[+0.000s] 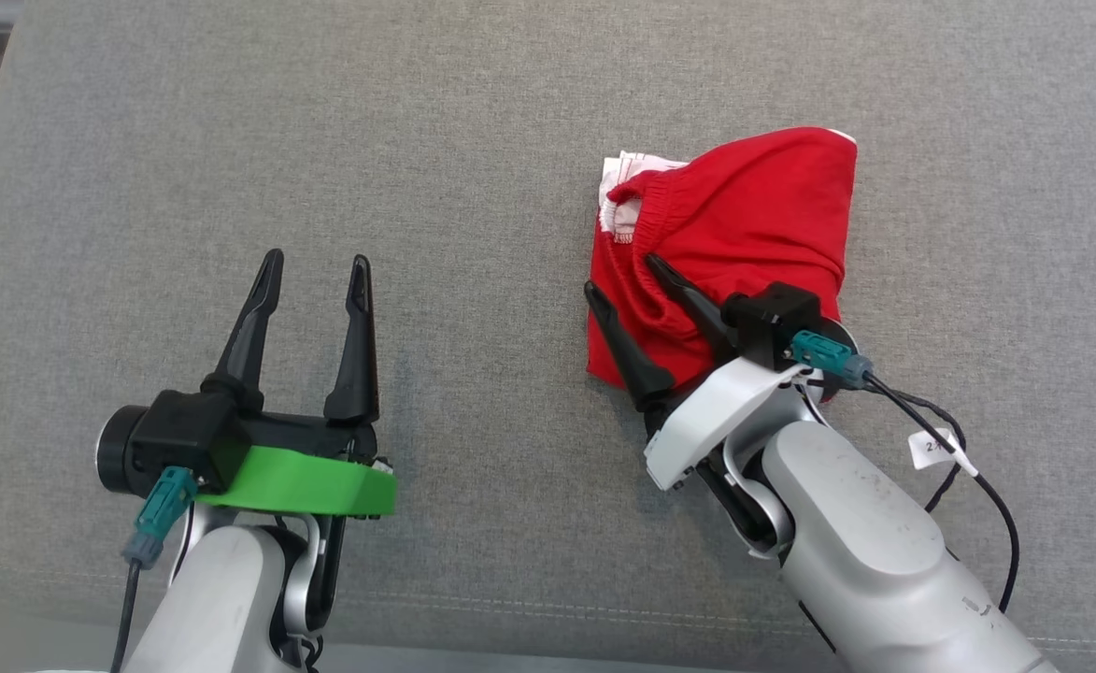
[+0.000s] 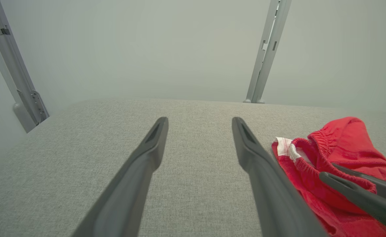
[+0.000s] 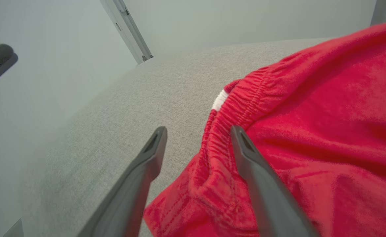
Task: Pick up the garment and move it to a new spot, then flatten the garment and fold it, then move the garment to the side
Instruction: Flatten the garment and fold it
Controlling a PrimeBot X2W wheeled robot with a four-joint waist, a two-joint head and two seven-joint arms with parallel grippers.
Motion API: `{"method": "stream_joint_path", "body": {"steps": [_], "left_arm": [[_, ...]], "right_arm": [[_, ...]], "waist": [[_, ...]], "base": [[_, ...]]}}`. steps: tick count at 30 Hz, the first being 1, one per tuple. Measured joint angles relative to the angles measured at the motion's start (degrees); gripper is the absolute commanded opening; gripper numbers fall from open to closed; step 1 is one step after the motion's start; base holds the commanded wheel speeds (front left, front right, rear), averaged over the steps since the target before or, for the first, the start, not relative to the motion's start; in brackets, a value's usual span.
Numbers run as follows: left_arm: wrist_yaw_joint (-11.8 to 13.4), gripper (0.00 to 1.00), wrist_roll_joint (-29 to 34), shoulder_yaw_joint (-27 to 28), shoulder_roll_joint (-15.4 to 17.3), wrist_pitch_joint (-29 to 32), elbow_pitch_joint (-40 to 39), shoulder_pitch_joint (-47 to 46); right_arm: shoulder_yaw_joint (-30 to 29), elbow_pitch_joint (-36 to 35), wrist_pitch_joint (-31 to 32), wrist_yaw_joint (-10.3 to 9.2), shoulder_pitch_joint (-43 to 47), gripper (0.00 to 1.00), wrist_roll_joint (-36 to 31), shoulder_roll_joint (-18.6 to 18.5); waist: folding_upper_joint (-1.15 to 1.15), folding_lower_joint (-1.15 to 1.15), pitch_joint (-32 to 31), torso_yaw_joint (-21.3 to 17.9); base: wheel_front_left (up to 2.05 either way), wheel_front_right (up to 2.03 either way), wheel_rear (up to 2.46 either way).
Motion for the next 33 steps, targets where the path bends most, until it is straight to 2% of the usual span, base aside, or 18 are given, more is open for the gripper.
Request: {"method": "stream_joint_path", "body": {"steps": [9,13,18,24,33], "left_arm": [[-0.25,1.0,0.79,0.77,-0.3,-0.01,0.42,0.06],[-0.27,1.0,1.03,0.93,-0.29,0.0,0.65,0.2],[-0.26,1.0,1.03,1.22,-0.15,-0.01,0.89,0.5],[0.36,1.0,1.0,2.4,0.52,0.0,0.59,1.7],[1.45,1.0,0.6,3.41,1.77,0.31,0.01,3.26]], "right_arm": [[8.09,-2.25,-1.15,0.0,-0.43,1.0,4.23,0.18],[8.37,-4.47,-1.75,0.0,-0.43,1.0,2.92,0.25],[2.88,-11.77,-2.21,0.0,2.12,1.0,0.32,0.18],[-9.46,-24.14,-2.33,0.0,10.22,1.0,-2.24,-1.41],[-24.01,-28.59,-1.47,0.0,19.33,1.0,-9.34,-3.18]], "waist": [[0.0,0.0,-0.12,-1.14],[0.0,0.0,-0.62,-1.74],[0.0,0.0,-1.55,-2.43],[0.0,0.0,-3.25,-3.44],[0.0,-0.01,-6.4,-5.08]], "base": [[0.0,0.0,0.0],[0.0,0.0,0.0],[0.0,0.0,0.0],[0.0,0.0,0.0],[0.0,0.0,0.0]]}}
